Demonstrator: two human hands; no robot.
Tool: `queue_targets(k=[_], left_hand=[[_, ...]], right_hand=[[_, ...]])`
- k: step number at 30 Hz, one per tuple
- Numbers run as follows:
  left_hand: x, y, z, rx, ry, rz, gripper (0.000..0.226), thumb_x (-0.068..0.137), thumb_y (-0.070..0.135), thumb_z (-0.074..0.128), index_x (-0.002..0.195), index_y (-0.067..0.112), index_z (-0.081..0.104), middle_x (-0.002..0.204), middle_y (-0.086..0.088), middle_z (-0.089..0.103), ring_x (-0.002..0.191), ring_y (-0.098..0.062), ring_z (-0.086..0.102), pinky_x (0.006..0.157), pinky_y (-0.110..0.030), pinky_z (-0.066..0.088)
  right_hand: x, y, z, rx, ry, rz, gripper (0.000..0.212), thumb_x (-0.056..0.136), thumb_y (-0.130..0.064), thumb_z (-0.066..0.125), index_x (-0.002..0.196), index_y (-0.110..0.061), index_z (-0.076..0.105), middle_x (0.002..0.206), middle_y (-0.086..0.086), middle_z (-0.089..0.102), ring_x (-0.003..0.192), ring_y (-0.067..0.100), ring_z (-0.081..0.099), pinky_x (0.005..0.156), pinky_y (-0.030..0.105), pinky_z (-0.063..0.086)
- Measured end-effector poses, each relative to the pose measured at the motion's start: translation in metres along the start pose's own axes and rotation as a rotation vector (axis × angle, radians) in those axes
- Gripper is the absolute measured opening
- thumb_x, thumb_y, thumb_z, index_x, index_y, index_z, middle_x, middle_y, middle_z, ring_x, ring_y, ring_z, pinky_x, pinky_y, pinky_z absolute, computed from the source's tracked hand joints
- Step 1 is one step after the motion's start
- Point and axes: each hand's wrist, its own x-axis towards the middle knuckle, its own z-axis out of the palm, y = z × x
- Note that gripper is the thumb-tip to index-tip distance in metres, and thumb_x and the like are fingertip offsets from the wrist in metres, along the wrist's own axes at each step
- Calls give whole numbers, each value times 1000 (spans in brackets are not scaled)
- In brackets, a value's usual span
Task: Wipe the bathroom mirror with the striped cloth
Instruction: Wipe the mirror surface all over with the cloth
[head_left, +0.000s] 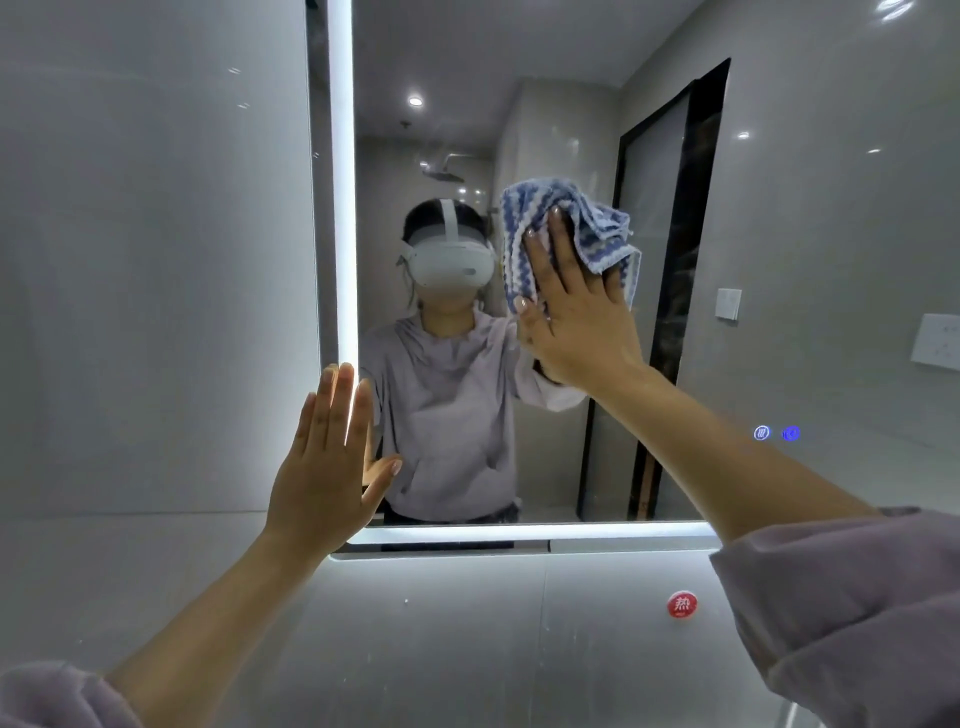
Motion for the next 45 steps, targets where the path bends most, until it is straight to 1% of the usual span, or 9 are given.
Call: queue_targets(k=[3, 5, 10, 14, 27, 30, 36, 41, 45], left_hand=[[0, 5, -4, 4, 21, -7, 80, 90, 57, 31, 148, 3, 19, 156, -20, 13, 145, -36, 12, 120, -40, 7], [1, 10, -8, 2, 36, -23, 80, 90, 56, 32, 147, 1, 21, 156, -21, 15, 145, -36, 12, 120, -41, 10], [18, 24, -24, -14, 96, -19, 81, 92, 54, 32, 150, 3, 8, 158, -20, 5, 145, -37, 8, 117, -49, 18], [48, 39, -35, -16, 89, -2, 81, 93, 54, 33, 149, 2, 8, 158, -18, 2, 147, -33, 2, 119, -45, 10], [69, 56, -13, -58, 113, 118, 73, 95, 48, 25, 147, -3, 15, 156, -23, 8, 146, -36, 7, 119, -48, 14], [69, 55, -7, -66, 147, 123, 72, 95, 45, 28, 147, -3, 15, 156, -24, 8, 146, -36, 6, 119, -50, 14], [70, 55, -1, -59, 171, 117, 69, 97, 43, 25, 148, -3, 11, 156, -23, 6, 146, -37, 5, 119, -50, 12], [71, 54, 3, -69, 203, 129, 69, 97, 42, 25, 148, -3, 11, 157, -23, 5, 146, -37, 4, 119, -50, 11], [72, 54, 8, -64, 232, 133, 69, 97, 42, 24, 148, -3, 10, 157, -23, 5, 146, -38, 4, 119, -51, 10]], right_hand=[[-32, -6, 12, -35, -88, -83, 58, 99, -47, 12, 149, -25, -8, 160, 2, -7, 147, 27, -8, 116, 47, -11], [-62, -12, 25, -45, -156, -135, 58, 99, -48, 7, 150, -25, -8, 159, 0, -7, 148, 27, -6, 118, 51, -2], [-130, -19, 57, -62, -219, -228, 58, 99, -42, 32, 152, -23, 16, 159, 1, 9, 145, 30, 18, 114, 57, 17], [-149, -18, 60, -63, -238, -233, 60, 97, -42, 39, 151, -22, 22, 158, 1, 22, 143, 29, 27, 111, 54, 30], [-146, -14, 50, -53, -175, -243, 54, 99, -44, 31, 150, -26, 25, 156, -4, 25, 144, 22, 25, 116, 49, 13], [-149, -2, 55, -13, -155, -174, 56, 99, -48, 32, 150, -28, 23, 157, -4, 20, 146, 22, 19, 117, 48, 11], [-140, 68, 39, 7, -51, 128, 61, 94, -51, 32, 148, -24, 27, 154, 1, 18, 141, 32, 19, 110, 56, 29], [-117, 101, 32, 131, 68, 411, 65, 95, -55, 22, 152, -26, 8, 159, -2, -1, 148, 23, 2, 118, 44, 8], [-124, 77, 43, 172, 106, 423, 64, 96, -46, 26, 151, -16, 18, 159, 10, 8, 147, 24, 3, 119, 44, 10]])
